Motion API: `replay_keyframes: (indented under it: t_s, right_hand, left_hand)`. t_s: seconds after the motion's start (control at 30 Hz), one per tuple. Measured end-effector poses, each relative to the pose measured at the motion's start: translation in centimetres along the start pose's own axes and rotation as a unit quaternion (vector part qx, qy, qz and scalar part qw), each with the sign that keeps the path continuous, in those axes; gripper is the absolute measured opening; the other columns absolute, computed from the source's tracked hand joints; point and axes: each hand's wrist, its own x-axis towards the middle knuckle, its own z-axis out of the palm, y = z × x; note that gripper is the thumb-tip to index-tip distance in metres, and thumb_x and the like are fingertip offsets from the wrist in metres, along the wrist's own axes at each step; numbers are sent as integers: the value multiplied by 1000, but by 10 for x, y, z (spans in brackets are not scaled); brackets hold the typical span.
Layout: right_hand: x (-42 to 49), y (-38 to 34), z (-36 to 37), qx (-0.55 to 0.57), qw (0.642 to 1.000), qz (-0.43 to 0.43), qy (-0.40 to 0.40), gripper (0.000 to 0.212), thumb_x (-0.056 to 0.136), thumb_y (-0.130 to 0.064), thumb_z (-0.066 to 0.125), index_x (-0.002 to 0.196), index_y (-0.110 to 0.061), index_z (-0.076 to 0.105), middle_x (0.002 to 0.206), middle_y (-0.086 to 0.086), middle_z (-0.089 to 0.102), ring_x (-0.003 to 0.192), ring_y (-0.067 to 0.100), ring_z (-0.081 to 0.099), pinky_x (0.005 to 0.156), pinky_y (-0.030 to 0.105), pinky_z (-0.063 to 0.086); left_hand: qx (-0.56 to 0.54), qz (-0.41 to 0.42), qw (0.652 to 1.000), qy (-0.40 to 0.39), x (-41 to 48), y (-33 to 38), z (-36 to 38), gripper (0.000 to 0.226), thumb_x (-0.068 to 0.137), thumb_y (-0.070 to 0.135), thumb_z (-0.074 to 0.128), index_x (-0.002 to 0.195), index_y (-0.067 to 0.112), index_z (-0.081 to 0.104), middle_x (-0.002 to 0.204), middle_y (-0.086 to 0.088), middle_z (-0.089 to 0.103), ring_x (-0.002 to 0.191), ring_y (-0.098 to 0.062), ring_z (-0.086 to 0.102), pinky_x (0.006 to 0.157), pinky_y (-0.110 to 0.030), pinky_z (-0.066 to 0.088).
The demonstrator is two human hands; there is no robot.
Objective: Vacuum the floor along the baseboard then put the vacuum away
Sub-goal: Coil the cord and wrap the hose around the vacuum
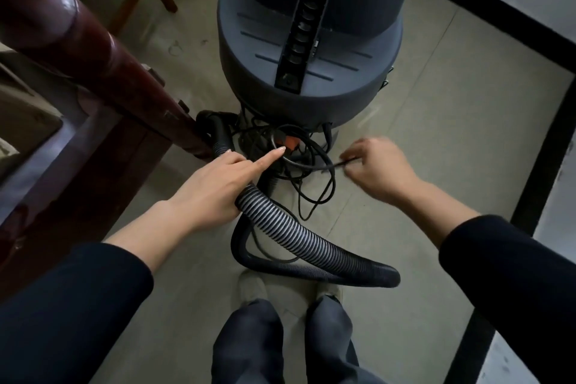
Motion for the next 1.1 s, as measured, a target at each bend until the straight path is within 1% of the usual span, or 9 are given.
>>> replay_keyframes:
  t_s: [0.1, 0.2, 0.27, 0.4, 0.53, 0.7, 0.87, 0.97, 1.1]
  right_hand:
    - [-11, -13, 20, 85, 980, 21, -179, 35, 91, -25, 59, 122, -10, 65, 122, 4, 66, 108, 21, 63, 99, 35, 49]
    - [-23, -21, 31, 171, 974, 16, -146, 37, 92, -40, 55, 116, -14, 68, 111, 0, 69, 98, 14, 65, 91, 33, 52]
    - [-32, -27, 35, 217, 961, 3, -174, 38, 92, -51, 52, 101, -20, 72, 93, -7, 70, 85, 6, 64, 80, 27, 51]
    - [-39, -33, 44, 375, 897, 15, -234, 37, 79, -54, 65, 87, -17, 70, 77, -5, 62, 73, 9, 57, 72, 31, 42]
    - [-35, -35, 40, 362, 914, -19, -181, 33, 72, -35, 78, 98, -19, 65, 79, -2, 60, 68, 11, 57, 63, 32, 48]
    - [-21, -29, 18, 226, 972, -29, -54, 37, 71, -16, 72, 104, -26, 60, 86, -8, 60, 76, 12, 60, 64, 32, 54]
    - [10, -27, 8, 198, 972, -41, 120, 39, 74, -16, 71, 110, -21, 57, 96, -3, 64, 90, 19, 60, 83, 39, 49]
    - [25, -24, 14, 113, 977, -49, 173, 44, 74, -21, 73, 116, -16, 59, 109, -1, 61, 106, 21, 54, 96, 38, 38]
    - [29, -17, 26, 16, 972, -27, 232, 47, 71, -28, 77, 113, -15, 58, 110, 3, 52, 104, 23, 47, 86, 38, 35]
  left_hand:
    - [-17, -7, 1000, -9, 0, 0, 1, 99, 81, 14, 64, 152, 41, -1, 104, 12, 53, 108, -12, 44, 78, -16, 34]
    - [-65, -34, 997, -5, 3, -1, -3, 94, 79, 15, 66, 152, 42, 13, 102, 16, 49, 110, -7, 42, 76, -17, 36]
    - [-75, -40, 996, 0, 7, 1, -8, 89, 79, 14, 66, 151, 42, 20, 99, 18, 46, 110, -6, 40, 74, -18, 35]
    - [-72, -38, 997, 14, 15, 6, -12, 78, 79, 14, 66, 146, 36, 34, 100, 19, 45, 113, -7, 41, 76, -21, 34]
    - [-120, -70, 989, 56, 19, 2, -18, 60, 73, 18, 72, 124, 35, 43, 102, 17, 50, 106, -5, 46, 77, -33, 49]
    - [-134, -153, 972, 115, 32, -18, -35, 50, 71, 15, 74, 105, 35, 43, 101, 6, 52, 89, -15, 55, 75, -44, 53]
    - [-135, -203, 957, 157, 55, -26, -46, 47, 75, 10, 72, 110, 29, 48, 106, 4, 50, 93, -16, 52, 77, -37, 46]
    - [-86, -228, 958, 153, 65, -28, -41, 46, 78, 12, 71, 115, 26, 48, 109, 5, 49, 96, -15, 50, 75, -35, 44]
    - [-32, -243, 956, 161, 70, -30, -32, 41, 79, 12, 71, 113, 23, 51, 112, 0, 55, 110, -21, 51, 78, -37, 44]
